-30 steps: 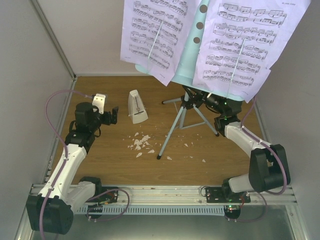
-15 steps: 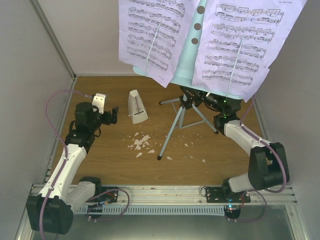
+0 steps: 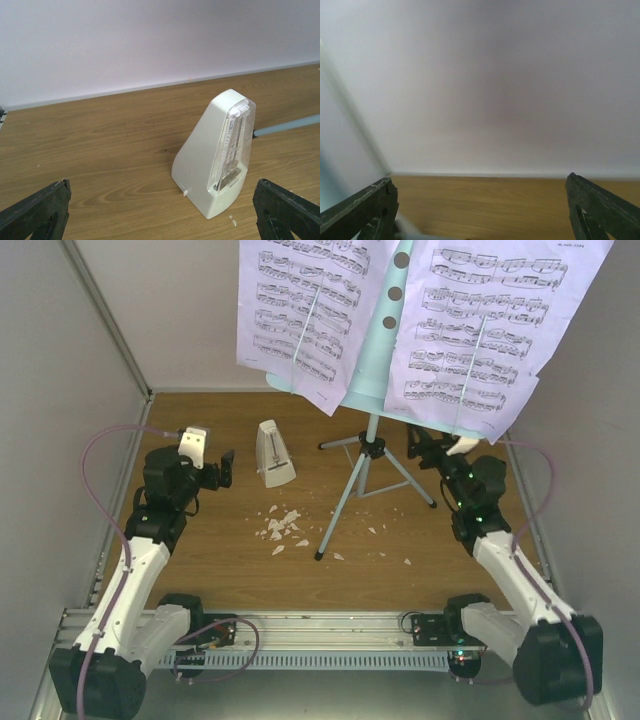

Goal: Pack up the instrument practice props

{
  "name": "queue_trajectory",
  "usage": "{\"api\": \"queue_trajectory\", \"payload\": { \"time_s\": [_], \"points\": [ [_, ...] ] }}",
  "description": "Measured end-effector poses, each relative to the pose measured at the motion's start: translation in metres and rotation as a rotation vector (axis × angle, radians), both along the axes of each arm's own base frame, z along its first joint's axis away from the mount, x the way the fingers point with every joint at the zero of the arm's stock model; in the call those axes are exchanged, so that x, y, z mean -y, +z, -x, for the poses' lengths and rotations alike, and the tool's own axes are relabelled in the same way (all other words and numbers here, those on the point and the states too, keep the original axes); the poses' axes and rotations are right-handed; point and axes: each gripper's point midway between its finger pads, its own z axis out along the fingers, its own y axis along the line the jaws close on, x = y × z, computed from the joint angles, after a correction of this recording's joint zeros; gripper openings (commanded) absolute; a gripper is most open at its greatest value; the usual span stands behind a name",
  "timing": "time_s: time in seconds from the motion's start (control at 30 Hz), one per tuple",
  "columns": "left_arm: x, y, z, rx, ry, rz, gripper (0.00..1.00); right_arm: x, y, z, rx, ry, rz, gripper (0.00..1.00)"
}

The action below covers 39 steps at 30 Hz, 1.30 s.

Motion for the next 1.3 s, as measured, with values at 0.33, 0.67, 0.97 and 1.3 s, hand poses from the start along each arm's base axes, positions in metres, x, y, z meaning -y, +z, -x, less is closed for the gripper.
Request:
{"api": "queue_trajectory", "payload": {
  "time_s": [0.33, 0.67, 0.97, 1.3],
  "points": [
    [0.003, 0.009, 0.005, 0.023, -0.008, 0.033, 0.99, 0.146, 0.051, 0.053, -0.111, -0.670, -0.154, 0.97],
    [0.036, 0.083, 0.015, 0.081, -0.177, 0.194, 0.95, 0.152, 0.249, 0.177, 0.319, -0.657, -0.224, 0.93],
    [0.064, 0.149, 0.035, 0.135, -0.360, 0.265, 0.95, 0.097, 0.280, 0.191, 0.399, -0.373, -0.062, 0.87],
    [0.087, 0.207, 0.072, 0.191, -0.543, 0.368, 0.94, -0.007, 0.278, 0.164, 0.350, 0.269, 0.117, 0.78]
  ]
}}
